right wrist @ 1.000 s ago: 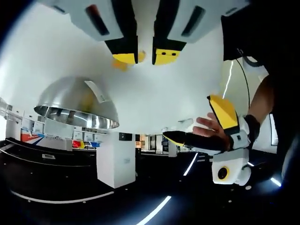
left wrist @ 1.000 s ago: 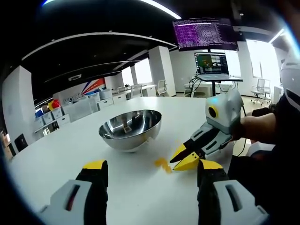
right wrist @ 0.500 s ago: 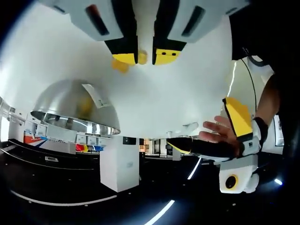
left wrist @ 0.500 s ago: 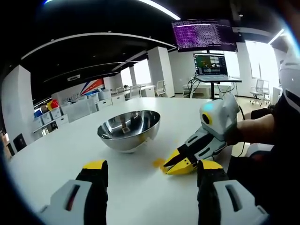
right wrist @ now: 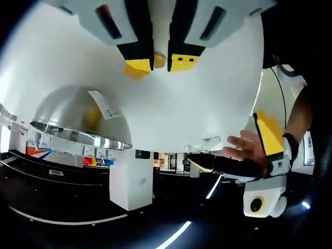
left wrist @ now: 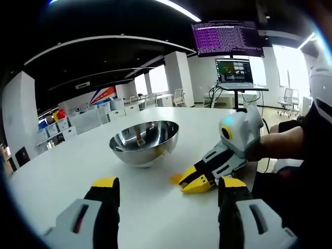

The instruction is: Pick up the QQ candy scattered on the table and place it into the stainless steel bowl on the table

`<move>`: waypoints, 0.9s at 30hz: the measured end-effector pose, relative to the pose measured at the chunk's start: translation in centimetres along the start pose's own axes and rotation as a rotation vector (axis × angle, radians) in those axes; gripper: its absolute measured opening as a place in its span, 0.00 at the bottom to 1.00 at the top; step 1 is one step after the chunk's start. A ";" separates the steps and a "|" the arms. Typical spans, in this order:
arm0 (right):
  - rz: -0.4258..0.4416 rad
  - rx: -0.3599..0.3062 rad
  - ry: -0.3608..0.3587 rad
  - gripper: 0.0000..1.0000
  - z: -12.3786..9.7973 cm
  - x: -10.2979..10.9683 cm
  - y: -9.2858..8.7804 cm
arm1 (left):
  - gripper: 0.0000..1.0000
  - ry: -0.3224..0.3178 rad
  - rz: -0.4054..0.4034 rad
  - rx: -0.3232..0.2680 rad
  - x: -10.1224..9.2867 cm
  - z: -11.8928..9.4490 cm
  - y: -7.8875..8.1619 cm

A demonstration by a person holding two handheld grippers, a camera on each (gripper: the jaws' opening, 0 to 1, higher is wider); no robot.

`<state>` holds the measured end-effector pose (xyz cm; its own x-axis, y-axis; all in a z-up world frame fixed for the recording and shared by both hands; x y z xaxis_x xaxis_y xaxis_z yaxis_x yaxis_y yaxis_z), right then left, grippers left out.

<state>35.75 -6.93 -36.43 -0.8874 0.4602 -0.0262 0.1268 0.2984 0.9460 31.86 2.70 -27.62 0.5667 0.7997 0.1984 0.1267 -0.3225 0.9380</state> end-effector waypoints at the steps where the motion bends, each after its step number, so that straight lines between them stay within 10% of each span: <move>1: -0.004 0.005 -0.003 0.08 -0.1 0.1 -0.2 | 0.77 0.000 0.000 0.001 0.0 0.0 0.0; 27: 0.051 -0.081 -0.014 0.05 -2.3 -0.6 1.8 | 0.77 -0.007 0.002 -0.002 -0.1 0.5 0.2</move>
<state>35.48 -8.64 -33.95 -0.8745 0.4846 0.0187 0.1349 0.2059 0.9692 32.21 2.31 -27.55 0.5726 0.7954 0.1988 0.1237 -0.3235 0.9381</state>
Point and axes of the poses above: the point that each gripper's makers call its tool centre point, and the gripper's own axes: z roughly forward along the fingers, x roughly to its left, y roughly out of its top, the point moved 4 cm from there along -z, roughly backward along the fingers, and after that the axes turned 9 degrees about y, right-handed, at the moved point
